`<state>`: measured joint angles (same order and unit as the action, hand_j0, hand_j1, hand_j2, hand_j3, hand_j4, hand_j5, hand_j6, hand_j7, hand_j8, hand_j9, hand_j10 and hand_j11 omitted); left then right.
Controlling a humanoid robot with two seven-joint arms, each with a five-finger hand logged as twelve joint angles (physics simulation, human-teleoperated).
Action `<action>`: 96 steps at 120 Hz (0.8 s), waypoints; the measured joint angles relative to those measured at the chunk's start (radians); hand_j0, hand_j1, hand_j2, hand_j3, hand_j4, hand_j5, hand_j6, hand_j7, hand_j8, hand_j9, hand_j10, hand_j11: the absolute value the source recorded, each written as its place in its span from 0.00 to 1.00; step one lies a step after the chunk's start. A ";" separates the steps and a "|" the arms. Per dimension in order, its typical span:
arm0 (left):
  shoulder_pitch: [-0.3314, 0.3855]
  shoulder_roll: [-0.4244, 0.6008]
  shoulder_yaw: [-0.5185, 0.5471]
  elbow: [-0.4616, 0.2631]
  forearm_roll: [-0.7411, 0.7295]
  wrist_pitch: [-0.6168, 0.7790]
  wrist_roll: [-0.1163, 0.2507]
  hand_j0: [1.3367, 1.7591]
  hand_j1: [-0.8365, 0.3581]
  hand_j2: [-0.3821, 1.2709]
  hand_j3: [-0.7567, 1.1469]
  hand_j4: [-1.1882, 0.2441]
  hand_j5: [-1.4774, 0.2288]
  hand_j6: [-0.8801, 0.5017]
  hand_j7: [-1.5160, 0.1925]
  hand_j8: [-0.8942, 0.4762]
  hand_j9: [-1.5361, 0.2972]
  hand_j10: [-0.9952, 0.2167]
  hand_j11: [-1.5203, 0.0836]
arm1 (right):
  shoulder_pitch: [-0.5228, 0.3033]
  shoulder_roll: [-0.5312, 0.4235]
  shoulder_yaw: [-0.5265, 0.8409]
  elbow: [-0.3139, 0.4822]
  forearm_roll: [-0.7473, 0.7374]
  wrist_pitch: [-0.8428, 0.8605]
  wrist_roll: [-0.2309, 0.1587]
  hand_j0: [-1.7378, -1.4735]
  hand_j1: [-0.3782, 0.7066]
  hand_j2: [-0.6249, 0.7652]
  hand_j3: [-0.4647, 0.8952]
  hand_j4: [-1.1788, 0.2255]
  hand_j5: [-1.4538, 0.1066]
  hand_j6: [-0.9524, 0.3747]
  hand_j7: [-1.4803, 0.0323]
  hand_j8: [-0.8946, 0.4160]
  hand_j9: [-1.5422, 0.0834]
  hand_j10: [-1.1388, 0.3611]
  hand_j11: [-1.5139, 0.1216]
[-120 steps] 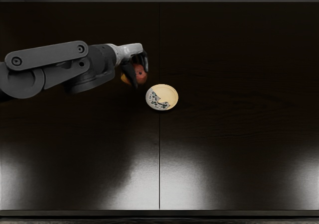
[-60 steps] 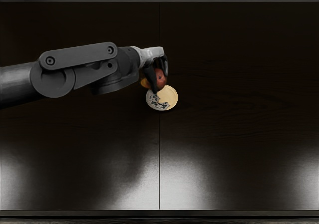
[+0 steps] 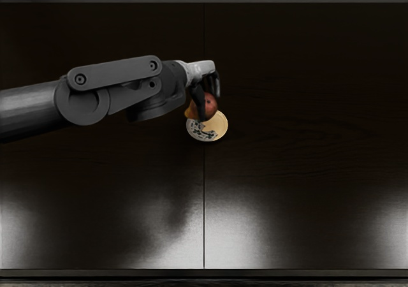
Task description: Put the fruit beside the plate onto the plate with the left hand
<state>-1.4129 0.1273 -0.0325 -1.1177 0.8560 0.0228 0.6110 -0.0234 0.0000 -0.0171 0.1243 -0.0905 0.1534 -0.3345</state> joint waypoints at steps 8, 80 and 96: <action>-0.002 0.000 0.000 0.001 -0.001 0.000 0.000 0.75 0.39 0.70 0.40 0.30 0.21 0.34 0.26 0.40 0.26 0.34 0.29 | 0.000 0.000 0.000 0.000 0.000 0.000 0.000 0.30 0.03 0.45 0.34 0.84 0.93 0.72 0.98 0.68 0.95 0.76 0.93; 0.005 -0.046 -0.017 0.057 -0.009 0.078 0.000 0.76 0.73 0.39 0.40 0.63 0.63 0.47 0.66 0.50 0.63 0.61 0.71 | 0.000 0.000 0.000 0.000 0.000 0.000 0.000 0.30 0.03 0.45 0.34 0.84 0.93 0.72 0.98 0.68 0.95 0.76 0.93; 0.004 -0.045 -0.018 0.059 -0.026 0.087 0.000 0.76 0.82 0.32 0.40 0.70 0.72 0.52 0.74 0.55 0.70 0.68 0.79 | 0.000 0.000 0.000 0.000 0.000 0.000 0.000 0.30 0.03 0.45 0.34 0.84 0.93 0.72 0.98 0.68 0.95 0.76 0.93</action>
<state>-1.4093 0.0824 -0.0503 -1.0592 0.8300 0.1099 0.6109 -0.0233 0.0000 -0.0168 0.1243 -0.0905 0.1534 -0.3344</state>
